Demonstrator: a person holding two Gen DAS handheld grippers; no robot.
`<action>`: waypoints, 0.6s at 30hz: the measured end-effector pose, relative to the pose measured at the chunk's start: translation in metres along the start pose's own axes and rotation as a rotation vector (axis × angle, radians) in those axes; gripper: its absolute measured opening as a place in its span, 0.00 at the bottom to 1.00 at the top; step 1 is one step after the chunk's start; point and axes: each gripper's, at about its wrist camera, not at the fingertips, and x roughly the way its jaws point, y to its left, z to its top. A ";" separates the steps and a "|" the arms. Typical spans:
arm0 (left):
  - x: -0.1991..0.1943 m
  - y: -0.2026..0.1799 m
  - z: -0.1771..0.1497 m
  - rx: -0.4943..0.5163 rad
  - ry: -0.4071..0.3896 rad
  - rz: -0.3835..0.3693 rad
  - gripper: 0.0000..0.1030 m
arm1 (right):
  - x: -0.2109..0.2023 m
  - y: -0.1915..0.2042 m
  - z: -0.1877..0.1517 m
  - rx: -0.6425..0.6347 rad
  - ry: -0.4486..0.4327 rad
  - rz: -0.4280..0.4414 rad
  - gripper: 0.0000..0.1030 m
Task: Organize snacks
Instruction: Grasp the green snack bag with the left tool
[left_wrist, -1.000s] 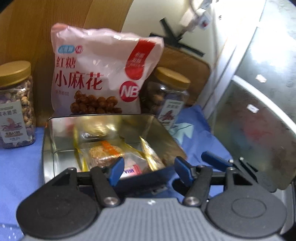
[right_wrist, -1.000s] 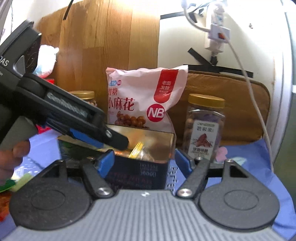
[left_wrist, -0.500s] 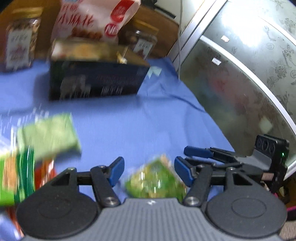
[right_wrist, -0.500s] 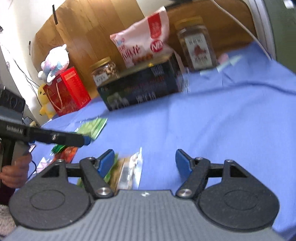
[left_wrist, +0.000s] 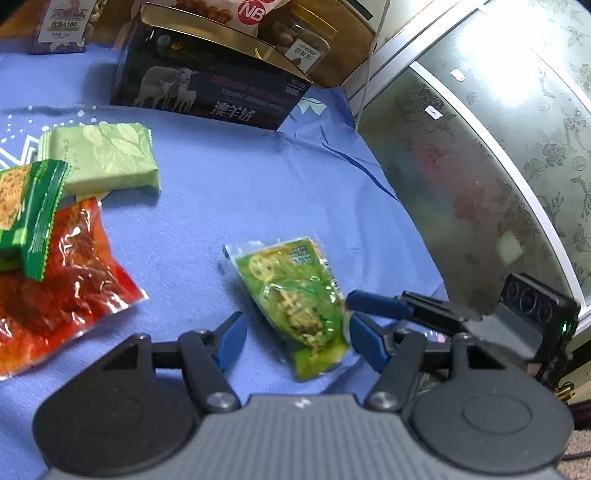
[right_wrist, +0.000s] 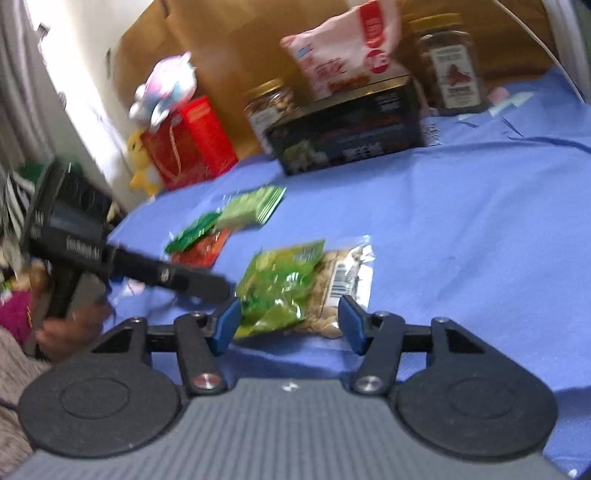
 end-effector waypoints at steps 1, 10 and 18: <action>0.000 0.001 0.000 -0.002 -0.001 -0.005 0.61 | 0.002 0.004 -0.001 -0.021 0.007 -0.003 0.58; -0.004 0.005 -0.002 -0.018 -0.020 0.011 0.42 | 0.021 0.031 0.000 -0.174 0.008 -0.027 0.53; -0.018 0.011 -0.002 -0.026 -0.061 0.043 0.40 | 0.041 0.033 0.012 -0.118 0.015 0.087 0.51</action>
